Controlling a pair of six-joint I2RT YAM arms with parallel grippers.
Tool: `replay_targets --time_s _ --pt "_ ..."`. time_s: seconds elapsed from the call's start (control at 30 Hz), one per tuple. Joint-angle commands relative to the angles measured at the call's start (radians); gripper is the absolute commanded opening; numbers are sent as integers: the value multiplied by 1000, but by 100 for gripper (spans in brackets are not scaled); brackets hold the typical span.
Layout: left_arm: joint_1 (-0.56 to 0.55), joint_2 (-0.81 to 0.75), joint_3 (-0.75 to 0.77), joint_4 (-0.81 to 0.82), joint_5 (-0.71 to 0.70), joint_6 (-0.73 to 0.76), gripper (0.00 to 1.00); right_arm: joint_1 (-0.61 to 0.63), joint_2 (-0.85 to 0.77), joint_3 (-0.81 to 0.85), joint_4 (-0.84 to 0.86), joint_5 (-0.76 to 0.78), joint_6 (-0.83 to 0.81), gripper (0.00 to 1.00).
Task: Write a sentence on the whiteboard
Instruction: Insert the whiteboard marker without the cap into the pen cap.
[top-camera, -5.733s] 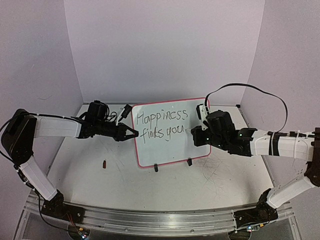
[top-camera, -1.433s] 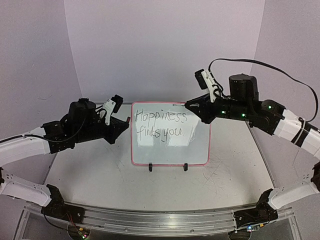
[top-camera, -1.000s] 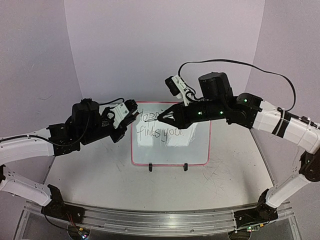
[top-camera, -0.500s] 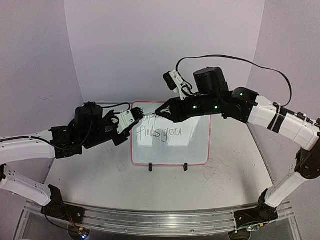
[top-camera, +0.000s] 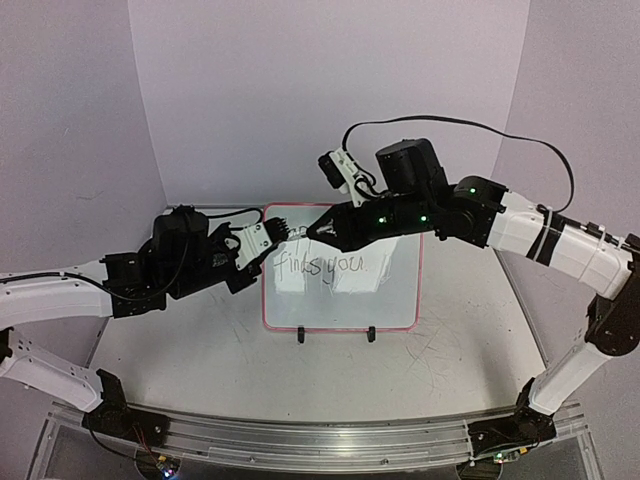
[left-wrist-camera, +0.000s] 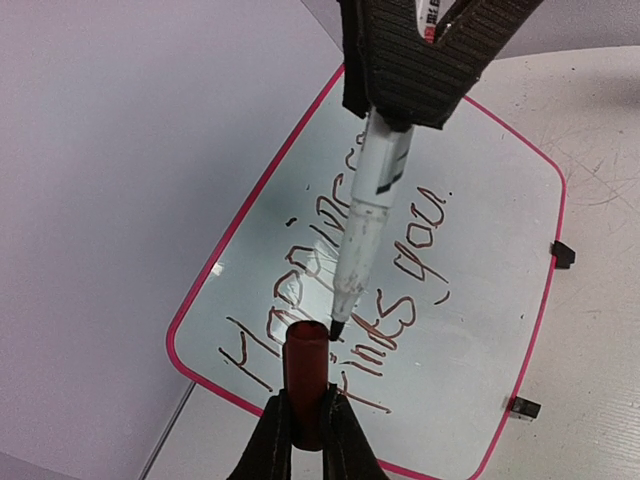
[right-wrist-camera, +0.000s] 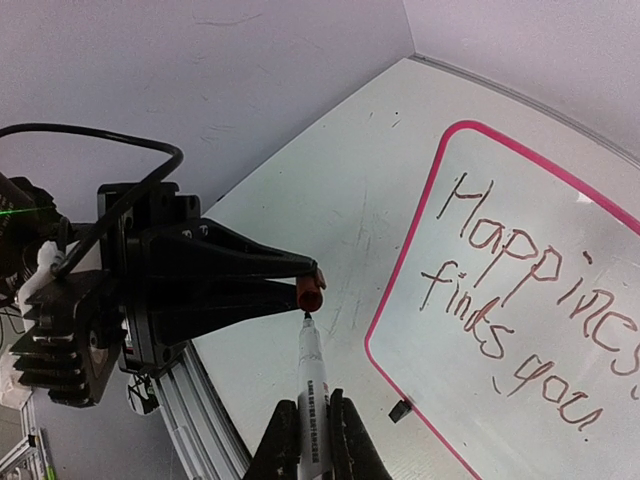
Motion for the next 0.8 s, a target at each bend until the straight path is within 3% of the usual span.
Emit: replay_targets --time_s 0.0,0.37,0.77 --pt "-6 6 20 13 -10 9 1 7 12 50 16 30 -10 0" --pt "-10 16 24 -4 -27 17 0 7 -53 1 19 73 -10 0" --pt "-19 17 28 -12 -33 15 0 11 -3 14 21 26 -9 0"
